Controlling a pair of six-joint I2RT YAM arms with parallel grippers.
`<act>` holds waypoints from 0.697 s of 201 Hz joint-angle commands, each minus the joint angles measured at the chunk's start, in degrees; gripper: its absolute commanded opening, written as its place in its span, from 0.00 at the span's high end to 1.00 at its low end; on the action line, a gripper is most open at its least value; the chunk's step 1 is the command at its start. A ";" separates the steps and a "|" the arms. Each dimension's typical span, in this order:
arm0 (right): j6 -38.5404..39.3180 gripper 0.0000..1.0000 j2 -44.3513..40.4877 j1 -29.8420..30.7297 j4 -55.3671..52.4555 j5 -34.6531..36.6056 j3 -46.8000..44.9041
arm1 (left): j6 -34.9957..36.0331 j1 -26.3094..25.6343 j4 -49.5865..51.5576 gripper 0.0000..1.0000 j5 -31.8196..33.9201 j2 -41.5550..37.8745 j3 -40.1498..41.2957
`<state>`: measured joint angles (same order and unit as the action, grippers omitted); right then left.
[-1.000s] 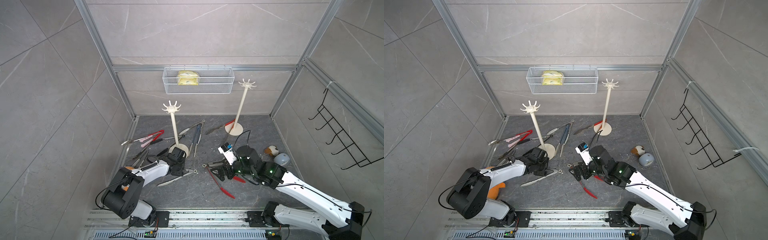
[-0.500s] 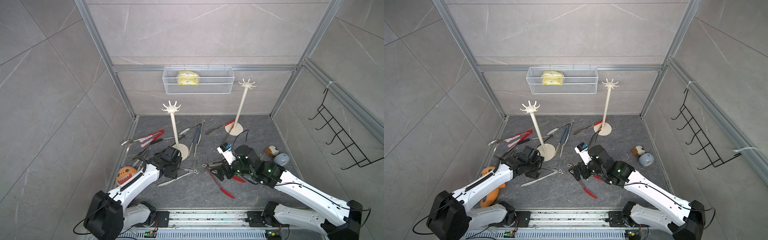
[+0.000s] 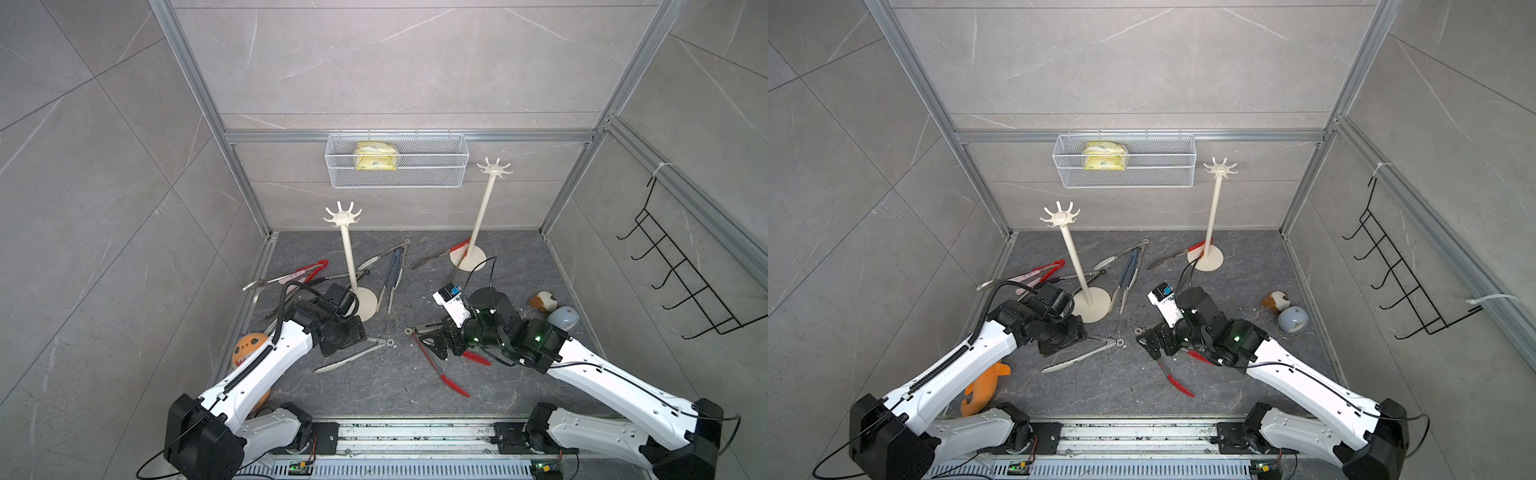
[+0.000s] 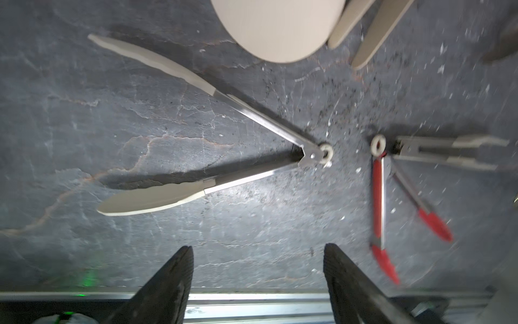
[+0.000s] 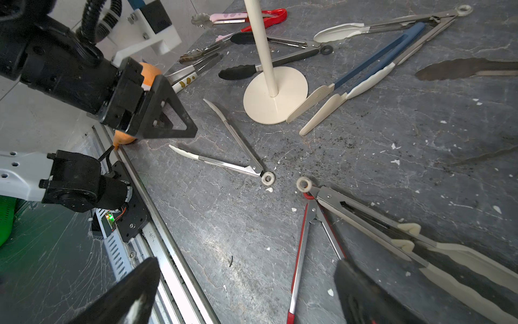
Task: Hang food tongs on kitchen utensil racks
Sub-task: Adjust the food tongs at the center of the board, then pick up the food tongs from the center of the board.
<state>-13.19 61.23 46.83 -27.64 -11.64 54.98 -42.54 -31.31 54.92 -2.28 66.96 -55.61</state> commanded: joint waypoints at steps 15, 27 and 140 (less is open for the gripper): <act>1.72 0.00 0.99 -0.86 0.13 -2.15 2.44 | 19.62 -0.11 2.42 0.24 -3.38 -0.40 -3.22; 1.93 0.00 1.16 -1.03 0.11 -2.36 2.63 | 21.65 -0.14 2.48 0.24 -3.39 0.99 -5.78; 1.93 0.00 0.38 -2.01 0.53 -3.57 2.06 | 60.16 0.11 6.73 0.28 -1.59 3.80 -6.24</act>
<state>-11.75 62.08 45.17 -27.62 -14.41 56.16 6.92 -31.29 60.25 -3.36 71.11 -63.75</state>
